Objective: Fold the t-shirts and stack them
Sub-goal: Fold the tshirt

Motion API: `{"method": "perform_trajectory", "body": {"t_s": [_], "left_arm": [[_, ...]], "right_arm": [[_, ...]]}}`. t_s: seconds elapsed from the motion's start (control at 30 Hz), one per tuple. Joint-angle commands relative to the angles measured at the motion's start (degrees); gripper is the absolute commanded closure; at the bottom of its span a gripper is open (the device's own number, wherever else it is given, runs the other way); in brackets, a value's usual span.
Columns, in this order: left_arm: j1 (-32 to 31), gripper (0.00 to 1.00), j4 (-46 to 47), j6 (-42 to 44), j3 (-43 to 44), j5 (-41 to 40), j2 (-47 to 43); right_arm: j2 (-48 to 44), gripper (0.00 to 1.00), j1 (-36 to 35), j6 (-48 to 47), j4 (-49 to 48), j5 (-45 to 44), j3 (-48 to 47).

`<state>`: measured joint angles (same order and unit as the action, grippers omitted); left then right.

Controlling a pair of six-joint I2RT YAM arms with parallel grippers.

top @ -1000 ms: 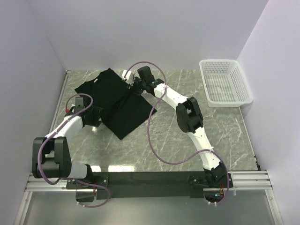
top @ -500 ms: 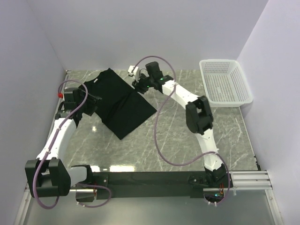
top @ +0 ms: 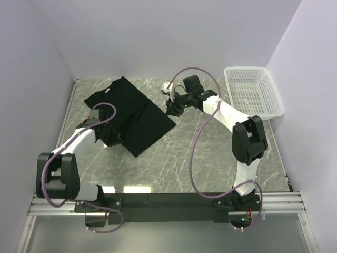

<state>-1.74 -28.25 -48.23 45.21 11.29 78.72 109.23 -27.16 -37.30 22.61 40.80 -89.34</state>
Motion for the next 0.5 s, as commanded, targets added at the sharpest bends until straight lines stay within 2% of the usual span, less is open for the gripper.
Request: {"method": "perform_trajectory", "body": {"t_s": [0.0,0.27,0.47], "left_arm": [[-1.95,0.99,0.12,3.31,1.19,-3.63,2.48],[-2.13,0.99,1.27,5.51,7.25,-9.52,9.60],[-2.04,0.99,1.00,6.48,12.35,-10.15,14.44]], "right_arm": [[-3.67,0.61,1.32,1.61,1.12,2.45,1.71],[-5.43,0.65,2.46,2.67,1.47,2.88,4.00],[-5.87,0.66,2.99,2.93,1.56,2.97,4.79]]}}
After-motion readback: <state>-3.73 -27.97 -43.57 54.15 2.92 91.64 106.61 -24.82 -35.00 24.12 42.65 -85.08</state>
